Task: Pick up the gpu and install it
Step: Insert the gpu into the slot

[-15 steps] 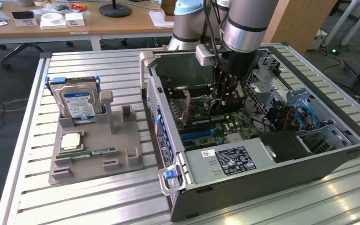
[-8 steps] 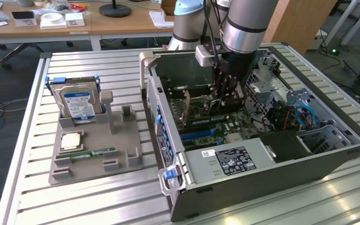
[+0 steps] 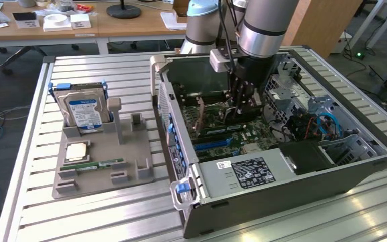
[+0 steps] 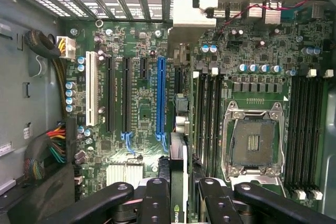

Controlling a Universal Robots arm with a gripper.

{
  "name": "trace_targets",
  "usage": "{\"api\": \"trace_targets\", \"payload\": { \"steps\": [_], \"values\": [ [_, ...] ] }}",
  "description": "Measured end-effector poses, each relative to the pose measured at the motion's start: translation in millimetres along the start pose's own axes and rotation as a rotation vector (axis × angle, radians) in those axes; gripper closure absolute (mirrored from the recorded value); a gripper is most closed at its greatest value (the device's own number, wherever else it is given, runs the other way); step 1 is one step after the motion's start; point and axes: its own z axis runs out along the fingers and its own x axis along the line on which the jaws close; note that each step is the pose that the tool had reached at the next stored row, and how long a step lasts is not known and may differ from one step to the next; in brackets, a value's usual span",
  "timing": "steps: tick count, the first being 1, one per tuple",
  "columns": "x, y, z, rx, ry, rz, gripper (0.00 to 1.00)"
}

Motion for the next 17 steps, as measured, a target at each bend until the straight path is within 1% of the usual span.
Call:
{"api": "trace_targets", "payload": {
  "steps": [17],
  "values": [
    [1.4,1.8,1.5,-0.0001,0.0001,0.000,0.74]
  ]
}}
